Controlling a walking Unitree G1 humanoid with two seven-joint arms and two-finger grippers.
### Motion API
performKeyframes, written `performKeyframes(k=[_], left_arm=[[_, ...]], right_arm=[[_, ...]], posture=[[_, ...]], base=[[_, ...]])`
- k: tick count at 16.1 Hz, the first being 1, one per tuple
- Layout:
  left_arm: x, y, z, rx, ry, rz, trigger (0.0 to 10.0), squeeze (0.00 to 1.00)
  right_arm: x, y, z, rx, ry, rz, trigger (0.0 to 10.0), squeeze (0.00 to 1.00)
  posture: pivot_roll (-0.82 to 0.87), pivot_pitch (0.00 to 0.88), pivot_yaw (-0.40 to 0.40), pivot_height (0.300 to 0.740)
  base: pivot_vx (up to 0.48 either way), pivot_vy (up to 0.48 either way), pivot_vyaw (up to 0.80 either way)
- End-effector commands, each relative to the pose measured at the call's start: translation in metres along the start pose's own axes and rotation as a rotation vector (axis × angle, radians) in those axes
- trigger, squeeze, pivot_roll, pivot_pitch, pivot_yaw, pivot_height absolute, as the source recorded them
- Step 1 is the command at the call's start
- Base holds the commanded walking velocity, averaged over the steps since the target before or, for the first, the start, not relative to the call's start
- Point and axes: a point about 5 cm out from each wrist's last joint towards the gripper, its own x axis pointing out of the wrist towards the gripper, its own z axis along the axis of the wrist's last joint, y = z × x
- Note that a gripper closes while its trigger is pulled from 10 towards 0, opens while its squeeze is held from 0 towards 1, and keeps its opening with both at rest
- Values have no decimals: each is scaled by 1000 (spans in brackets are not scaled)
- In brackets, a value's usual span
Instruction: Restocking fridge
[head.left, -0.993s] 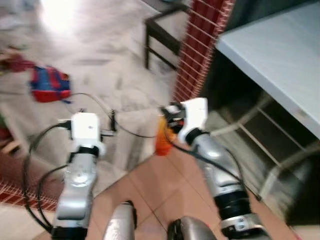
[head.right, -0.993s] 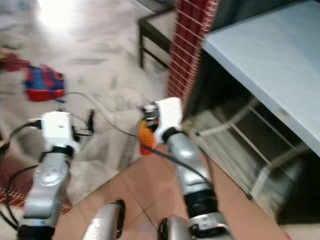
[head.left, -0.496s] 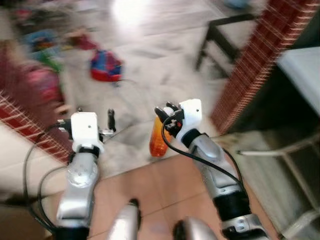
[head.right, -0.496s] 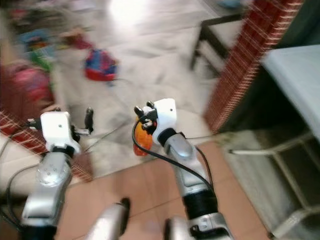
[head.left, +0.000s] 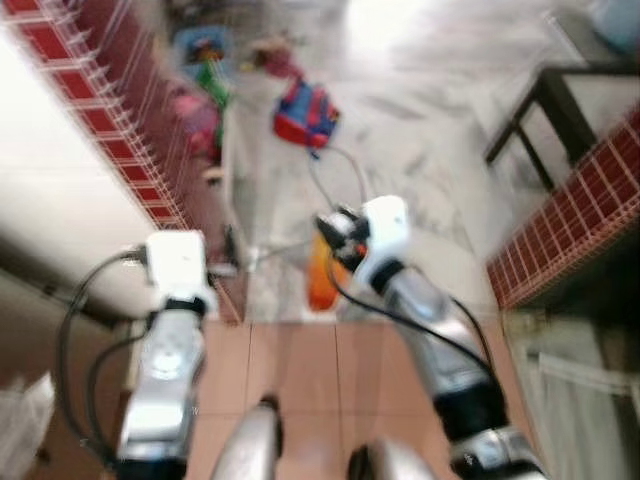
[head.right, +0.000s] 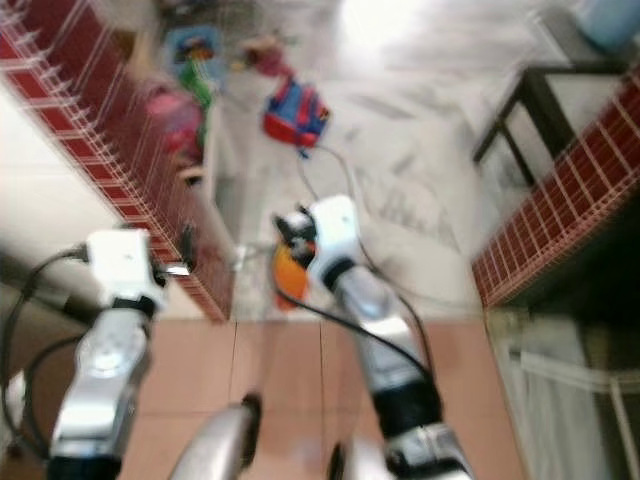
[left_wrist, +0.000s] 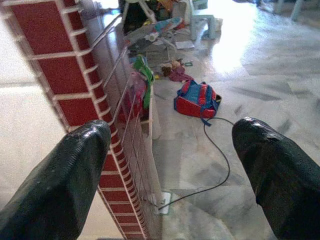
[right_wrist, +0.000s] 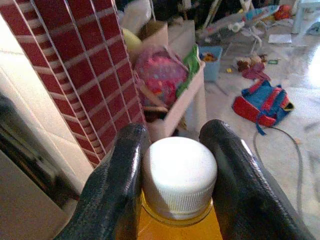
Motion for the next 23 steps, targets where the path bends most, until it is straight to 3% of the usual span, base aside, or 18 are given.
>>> performKeyframes(k=[1,5,11,14,19,21,23], left_arm=[[0,7,0,19,7,20,10000,0],[0,7,-1,19,14,22,10000,0],[1,8,-3,17,27,26,10000,0],[1,8,-3,19,28,29,10000,0],[-10,35,-9,64,61,85,10000,0],[-12,43,-9,83,63,101,10000,0],[-15,46,-14,101,68,102,10000,0]], right_arm=[[4,9,9,10,-41,30,10000,0],[4,10,8,67,-38,23,10000,0],[7,5,7,-30,-15,-34,10000,0],[5,1,5,-29,-2,-57,10000,0],[-21,-36,0,-129,13,-311,10000,0],[-25,-39,-1,-124,-23,-316,10000,0],[-29,-34,-5,-47,-59,-223,10000,0]], posture=[[105,167,-33,740],[106,168,-33,740],[102,168,-31,740],[104,164,-34,740],[100,156,-40,740],[102,149,-38,740],[109,118,-30,740]], base=[[0,0,800],[-62,0,334],[-312,0,0],[-331,0,0],[-338,0,0],[-347,0,0],[-332,0,0]])
